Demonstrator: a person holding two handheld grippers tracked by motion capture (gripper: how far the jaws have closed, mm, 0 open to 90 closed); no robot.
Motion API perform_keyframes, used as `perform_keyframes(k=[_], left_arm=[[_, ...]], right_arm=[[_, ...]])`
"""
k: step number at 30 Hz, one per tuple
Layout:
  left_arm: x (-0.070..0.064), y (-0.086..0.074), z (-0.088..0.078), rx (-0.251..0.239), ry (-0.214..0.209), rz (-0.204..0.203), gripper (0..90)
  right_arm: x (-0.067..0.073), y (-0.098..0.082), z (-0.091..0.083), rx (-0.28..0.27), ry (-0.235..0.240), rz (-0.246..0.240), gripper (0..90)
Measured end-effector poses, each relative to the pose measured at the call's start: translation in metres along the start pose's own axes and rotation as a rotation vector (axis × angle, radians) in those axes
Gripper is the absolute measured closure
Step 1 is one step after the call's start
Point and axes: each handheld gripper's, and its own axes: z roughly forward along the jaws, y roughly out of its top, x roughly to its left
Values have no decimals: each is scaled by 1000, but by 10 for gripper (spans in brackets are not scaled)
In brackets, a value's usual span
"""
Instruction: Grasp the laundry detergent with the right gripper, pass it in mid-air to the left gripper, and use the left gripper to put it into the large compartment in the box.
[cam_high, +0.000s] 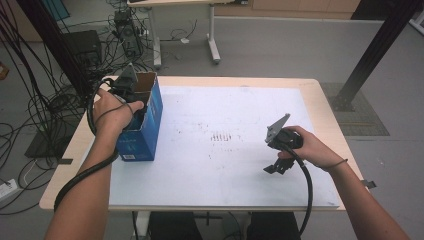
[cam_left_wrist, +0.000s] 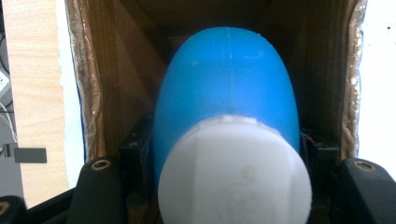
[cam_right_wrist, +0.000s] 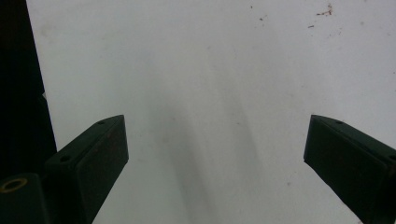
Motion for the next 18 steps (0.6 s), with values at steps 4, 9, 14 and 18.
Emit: perform_keyframes(k=[4, 9, 14, 18], left_arm=[[0, 0, 0, -2, 0, -3, 373], [0, 0, 0, -1, 1, -1, 373], [0, 0, 0, 0, 0, -4, 373], [0, 0, 0, 0, -1, -3, 373]], right_arm=[[0, 0, 0, 1, 0, 0, 63], [-1, -1, 1, 0, 2, 0, 63], [-1, -2, 1, -1, 1, 6, 63], [-1, -2, 0, -1, -1, 4, 63]])
